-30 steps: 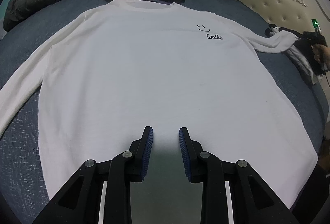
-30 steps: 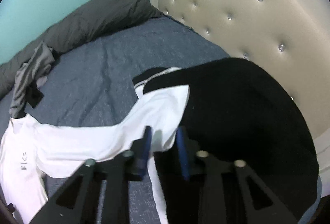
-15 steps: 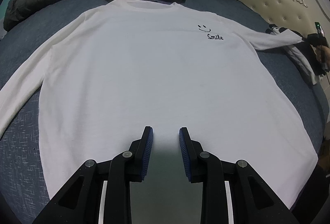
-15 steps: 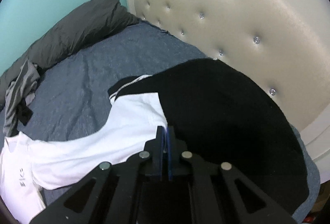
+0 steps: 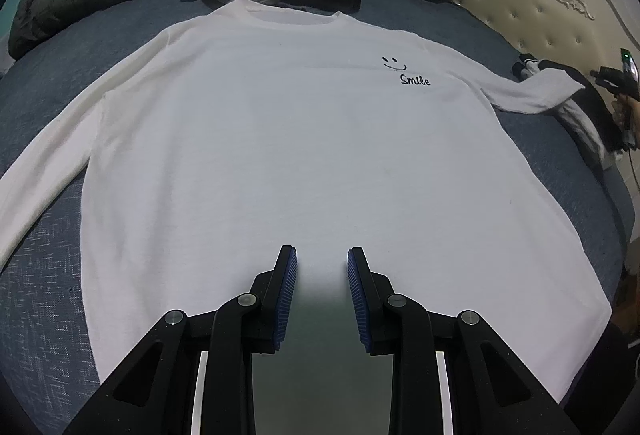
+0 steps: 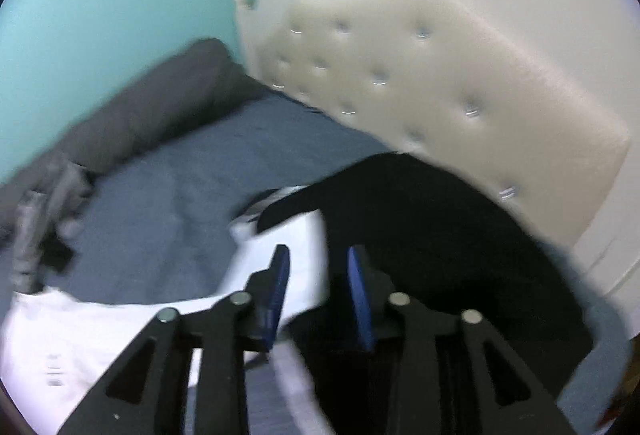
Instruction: Fold clothes
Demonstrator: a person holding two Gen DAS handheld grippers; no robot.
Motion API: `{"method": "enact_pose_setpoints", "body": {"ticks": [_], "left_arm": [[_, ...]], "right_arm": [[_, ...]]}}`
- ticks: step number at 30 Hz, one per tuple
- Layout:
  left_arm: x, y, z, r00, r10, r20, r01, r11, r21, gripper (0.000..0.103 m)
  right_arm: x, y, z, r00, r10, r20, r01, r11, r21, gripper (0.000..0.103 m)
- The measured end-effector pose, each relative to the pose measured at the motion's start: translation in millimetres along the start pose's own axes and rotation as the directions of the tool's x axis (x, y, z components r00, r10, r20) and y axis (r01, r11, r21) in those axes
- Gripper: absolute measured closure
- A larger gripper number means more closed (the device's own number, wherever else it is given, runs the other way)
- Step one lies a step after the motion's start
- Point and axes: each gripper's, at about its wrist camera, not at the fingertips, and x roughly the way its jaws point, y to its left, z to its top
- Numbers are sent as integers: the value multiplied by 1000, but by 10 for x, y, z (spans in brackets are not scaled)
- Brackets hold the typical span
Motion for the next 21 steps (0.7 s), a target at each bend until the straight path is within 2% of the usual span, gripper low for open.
{"method": "enact_pose_setpoints", "body": {"ticks": [2, 4, 6, 9, 12, 15, 21], "left_arm": [[-5, -1, -3, 1000, -2, 1, 2, 1000, 0, 74], [-13, -2, -7, 1000, -4, 2, 4, 1000, 0, 74], [-25, 4, -10, 1000, -5, 6, 5, 1000, 0, 74], [-30, 62, -16, 1000, 7, 9, -7, 1000, -7, 74], [-16, 164, -20, 1000, 23, 5, -23, 999, -24, 74], [16, 275, -22, 999, 37, -5, -37, 998, -42, 74], [4, 363, -24, 999, 37, -3, -37, 997, -61, 74]], "right_arm": [[1, 303, -185, 989, 135, -56, -134, 991, 5, 71], [108, 607, -483, 954, 268, -136, -264, 963, 44, 71], [276, 877, -804, 898, 379, -223, -363, 925, 110, 71], [532, 1359, -1320, 800, 500, -333, -468, 866, 175, 71], [713, 1753, -1684, 747, 539, -390, -509, 840, 187, 71], [877, 1932, -1870, 712, 570, -409, -517, 821, 245, 71], [1098, 2100, -2010, 699, 597, -394, -486, 801, 351, 71]]}}
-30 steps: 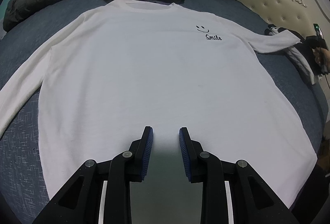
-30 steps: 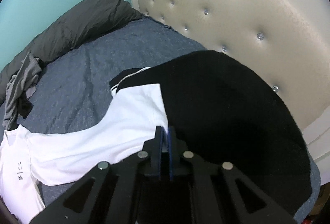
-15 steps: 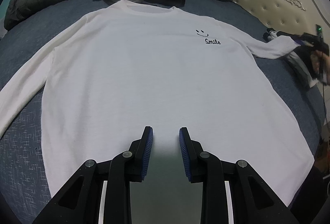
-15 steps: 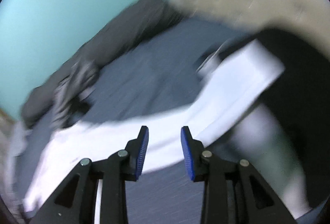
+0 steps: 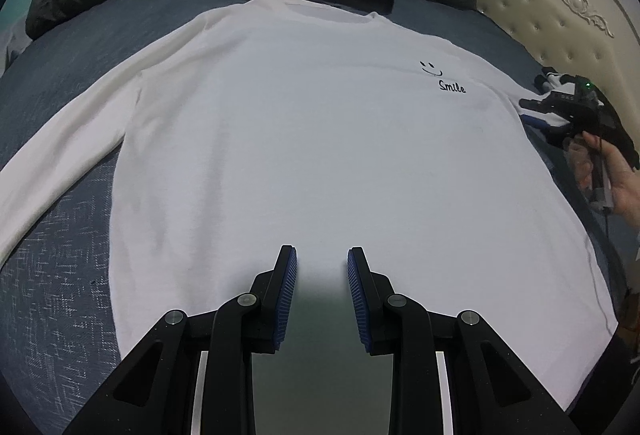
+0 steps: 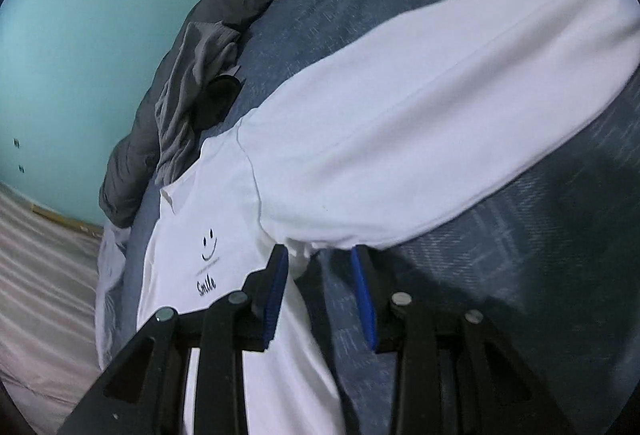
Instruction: Fold clothes
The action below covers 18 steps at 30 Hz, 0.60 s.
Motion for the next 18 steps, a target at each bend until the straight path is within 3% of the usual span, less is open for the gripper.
{"method": "enact_pose_setpoints", "body": {"ticks": [7, 11, 18], "left_arm": [[-26, 9, -11, 1000, -6, 5, 6, 1000, -2, 74], [-24, 17, -8, 1000, -7, 6, 7, 1000, -3, 74], [-26, 22, -8, 1000, -9, 7, 9, 1000, -2, 74]], "right_arm": [[243, 8, 49, 999, 34, 35, -37, 994, 100, 71], [228, 17, 99, 998, 10, 69, -16, 996, 90, 96], [130, 54, 256, 992, -28, 125, 24, 999, 37, 100]]}}
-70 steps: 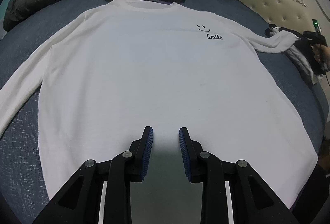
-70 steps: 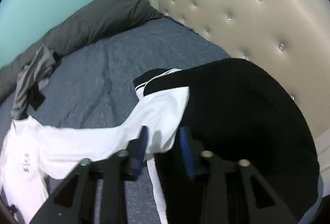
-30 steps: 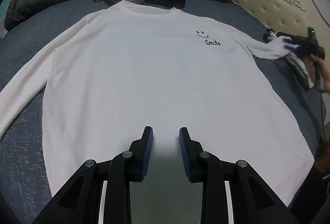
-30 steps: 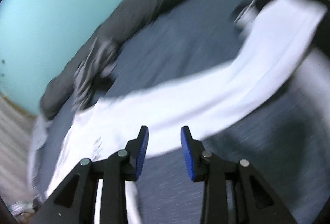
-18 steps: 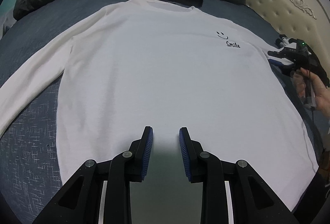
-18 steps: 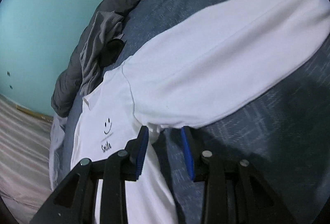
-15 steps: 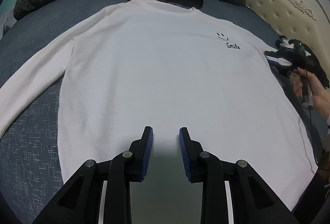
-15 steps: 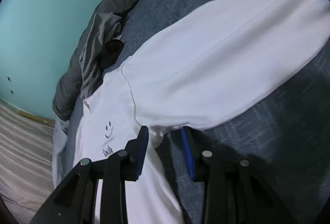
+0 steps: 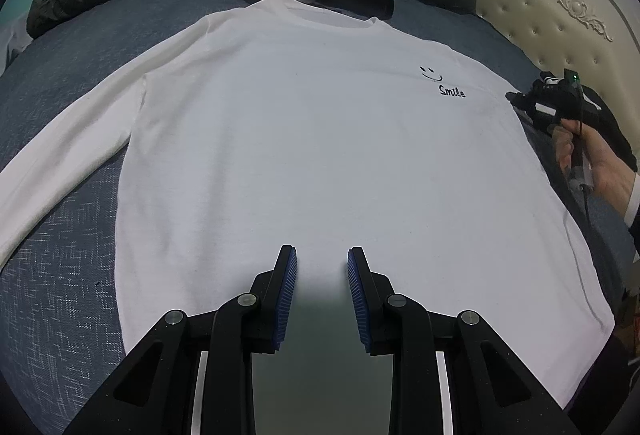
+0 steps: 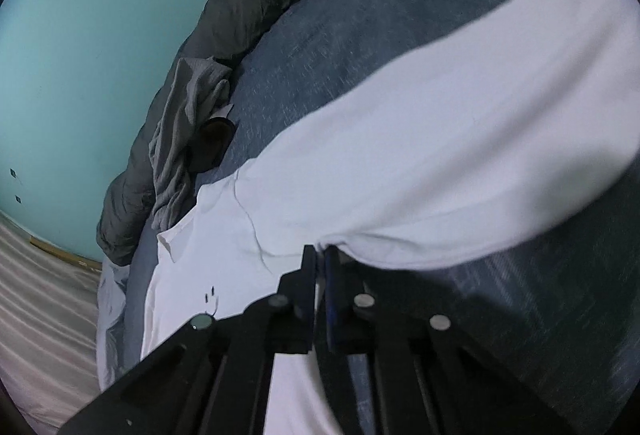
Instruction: Fold clothes
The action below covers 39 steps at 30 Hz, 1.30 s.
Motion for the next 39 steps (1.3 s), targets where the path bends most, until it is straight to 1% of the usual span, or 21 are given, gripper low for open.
{"method": "enact_pose_setpoints", "body": {"ticks": [4, 7, 10, 11, 13, 15, 16, 21, 25, 27, 28, 29, 31, 33, 35, 39], "left_arm": [[-3, 0, -5, 1000, -1, 1, 1, 1000, 1, 74], [-9, 3, -10, 1000, -3, 1, 3, 1000, 2, 74], [-15, -2, -14, 1000, -5, 1, 5, 1000, 3, 74], [-17, -4, -13, 1000, -7, 1, 7, 1000, 3, 74], [-25, -9, -14, 1000, -8, 2, 8, 1000, 3, 74], [-34, -12, -10, 1000, -10, 3, 10, 1000, 2, 74], [-39, -13, -8, 1000, -11, 4, 11, 1000, 1, 74], [-53, -37, -2, 1000, -14, 9, 14, 1000, 3, 74], [-51, -56, 1, 1000, -16, 9, 16, 1000, 5, 74], [-51, -62, 3, 1000, -16, 9, 16, 1000, 6, 74], [-51, -59, 4, 1000, -16, 9, 16, 1000, 5, 74], [-51, -54, 6, 1000, -16, 10, 16, 1000, 4, 74], [-53, -45, 12, 1000, -15, 11, 15, 1000, 3, 74], [-55, -38, 11, 1000, -15, 11, 15, 1000, 2, 74], [-57, -37, 6, 1000, -15, 12, 15, 1000, 3, 74], [-54, -33, 13, 1000, -17, 12, 16, 1000, 5, 74]], "right_arm": [[13, -5, 77, 999, -31, 17, 31, 999, -19, 101], [26, -25, 114, 999, -45, 7, 45, 998, -31, 101], [11, -9, 84, 1000, 19, -22, -20, 999, -30, 101], [-4, -7, 66, 999, 44, -32, -44, 999, -24, 97], [-56, -13, 11, 997, 70, -45, -70, 997, -7, 96], [-131, -13, -77, 996, 68, -54, -69, 997, -16, 85], [-158, -21, -117, 996, 65, -60, -66, 998, -21, 75], [-238, -90, -298, 992, 75, -97, -80, 996, -49, 74], [-162, -53, -415, 986, 83, -142, -94, 993, -76, 74], [-110, 7, -468, 984, 72, -165, -91, 990, -110, 76], [-85, 36, -490, 984, 59, -170, -81, 989, -127, 81], [-57, 58, -510, 982, 58, -180, -83, 987, -136, 91], [-47, 79, -510, 983, 49, -176, -76, 986, -148, 99], [-50, 95, -493, 987, 31, -160, -57, 985, -161, 101], [-81, 73, -427, 991, 28, -130, -48, 988, -148, 101], [-51, 91, -396, 991, 8, -132, -30, 987, -160, 101]]}}
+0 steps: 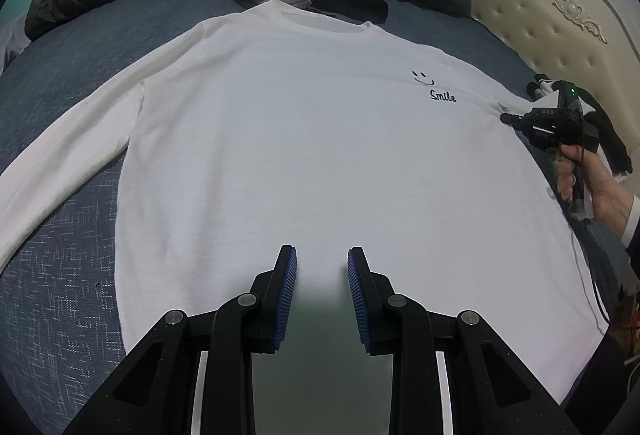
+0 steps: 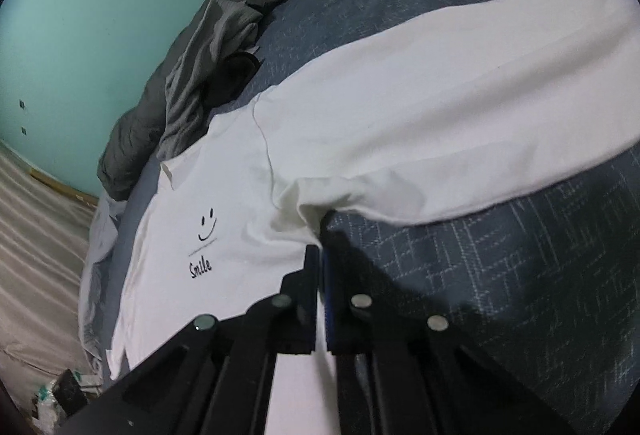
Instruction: Fold clothes
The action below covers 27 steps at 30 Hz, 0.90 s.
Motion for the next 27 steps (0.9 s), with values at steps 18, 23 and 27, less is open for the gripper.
{"method": "enact_pose_setpoints", "body": {"ticks": [18, 23, 27], "left_arm": [[3, -24, -2, 1000, -6, 1, 6, 1000, 4, 74], [-1, -6, 2, 1000, -5, 3, 5, 1000, -1, 74], [1, 8, -5, 1000, -4, 4, 4, 1000, -3, 74]], "right_arm": [[-81, -39, -260, 995, -6, -95, 0, 998, -64, 100], [-236, -129, -201, 999, -38, -11, 37, 998, -42, 102], [-393, -49, -89, 999, 11, 35, -9, 997, -72, 99]]}}
